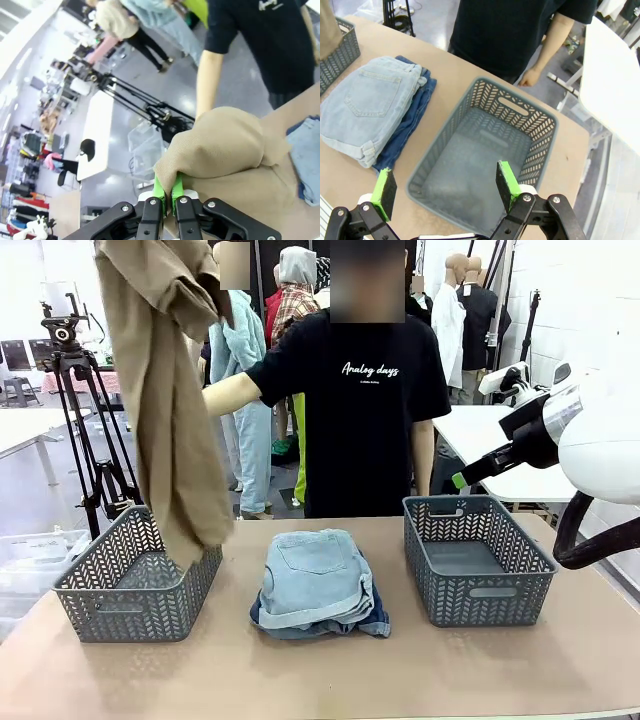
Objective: Sort the tops and bottoms.
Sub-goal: Sort the clothes according to human instructions.
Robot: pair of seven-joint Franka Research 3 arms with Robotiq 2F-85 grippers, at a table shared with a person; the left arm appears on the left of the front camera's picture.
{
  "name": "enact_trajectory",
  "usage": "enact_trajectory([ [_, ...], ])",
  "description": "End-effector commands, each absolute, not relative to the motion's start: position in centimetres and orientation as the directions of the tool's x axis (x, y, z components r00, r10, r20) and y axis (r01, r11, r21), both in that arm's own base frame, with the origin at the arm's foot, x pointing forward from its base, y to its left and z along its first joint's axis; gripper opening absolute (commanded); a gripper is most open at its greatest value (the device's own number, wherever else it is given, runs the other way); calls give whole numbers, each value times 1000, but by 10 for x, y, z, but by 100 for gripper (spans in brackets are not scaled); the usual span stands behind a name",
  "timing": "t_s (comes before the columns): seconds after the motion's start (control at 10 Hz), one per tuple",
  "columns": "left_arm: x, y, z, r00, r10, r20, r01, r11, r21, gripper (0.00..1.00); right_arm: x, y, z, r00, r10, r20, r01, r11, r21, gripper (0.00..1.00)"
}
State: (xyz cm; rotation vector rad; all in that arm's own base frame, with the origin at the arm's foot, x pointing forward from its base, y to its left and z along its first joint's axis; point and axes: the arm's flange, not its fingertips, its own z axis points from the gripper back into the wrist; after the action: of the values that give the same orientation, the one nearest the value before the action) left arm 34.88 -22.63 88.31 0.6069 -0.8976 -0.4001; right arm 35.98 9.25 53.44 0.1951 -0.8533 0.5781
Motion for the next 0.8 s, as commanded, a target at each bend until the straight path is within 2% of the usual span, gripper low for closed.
enact_trajectory([
  [0.0,346,-216,897,572,-523,632,-28,757,653,0,361,92,533,514,405,756,-564,824,-58,100],
  [0.2,337,-189,922,543,-458,705,-171,761,626,0,361,92,533,514,405,756,-564,824,-58,100],
  [0.3,335,-186,912,547,-446,709,-166,772,614,0,361,92,533,514,405,756,-564,824,-58,100],
  [0.5,345,-174,861,636,-392,665,-125,798,590,0,361,92,533,514,405,756,-564,824,-58,100],
  [0.7,348,-149,820,682,-300,667,-165,825,540,0,361,92,533,514,405,756,-564,824,-58,100],
])
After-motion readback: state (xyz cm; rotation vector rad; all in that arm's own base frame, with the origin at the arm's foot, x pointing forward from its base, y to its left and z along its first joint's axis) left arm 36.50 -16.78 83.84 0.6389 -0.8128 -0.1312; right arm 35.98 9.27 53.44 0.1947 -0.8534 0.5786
